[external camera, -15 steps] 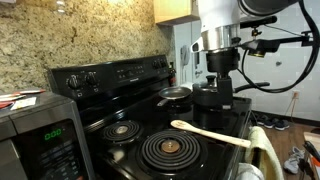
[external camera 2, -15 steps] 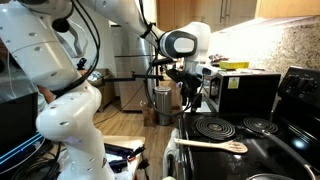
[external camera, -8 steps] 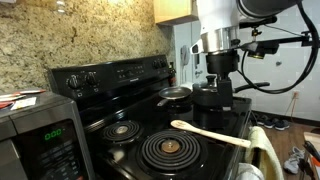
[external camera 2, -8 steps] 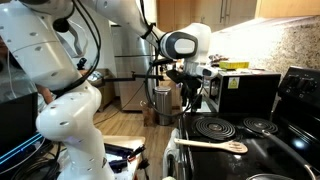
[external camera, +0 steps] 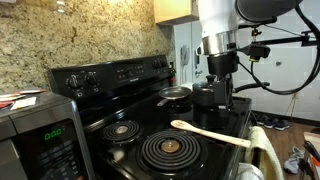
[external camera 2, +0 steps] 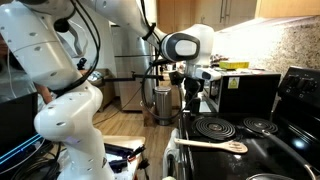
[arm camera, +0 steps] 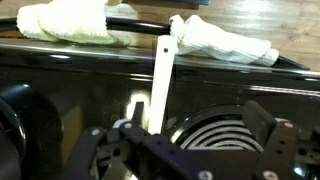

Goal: Move the wooden spoon to the stove then move the spoon to the pan

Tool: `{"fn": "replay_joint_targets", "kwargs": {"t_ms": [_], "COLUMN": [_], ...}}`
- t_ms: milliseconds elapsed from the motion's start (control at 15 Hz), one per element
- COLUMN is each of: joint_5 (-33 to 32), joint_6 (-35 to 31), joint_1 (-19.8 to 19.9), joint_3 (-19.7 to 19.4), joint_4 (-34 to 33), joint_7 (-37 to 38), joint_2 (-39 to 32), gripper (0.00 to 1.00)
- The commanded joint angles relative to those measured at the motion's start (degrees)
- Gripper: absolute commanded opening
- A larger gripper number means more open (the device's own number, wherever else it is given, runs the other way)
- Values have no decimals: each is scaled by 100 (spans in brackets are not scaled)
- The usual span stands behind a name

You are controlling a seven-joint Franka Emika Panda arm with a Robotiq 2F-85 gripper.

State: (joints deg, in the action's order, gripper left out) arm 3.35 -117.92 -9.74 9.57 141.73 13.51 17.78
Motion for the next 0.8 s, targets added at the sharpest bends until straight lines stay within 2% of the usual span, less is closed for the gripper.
{"fn": "replay_joint_targets", "kwargs": {"t_ms": [0, 467, 733], "joint_5": [-30, 103, 132], "joint_6": [27, -374, -978], "joint_1": [144, 157, 145], "joint_3": [82, 54, 58], "joint_4": [289, 976, 1315], "joint_7": [446, 678, 677], "joint_2": [87, 109, 83], "gripper": [100, 100, 100]}}
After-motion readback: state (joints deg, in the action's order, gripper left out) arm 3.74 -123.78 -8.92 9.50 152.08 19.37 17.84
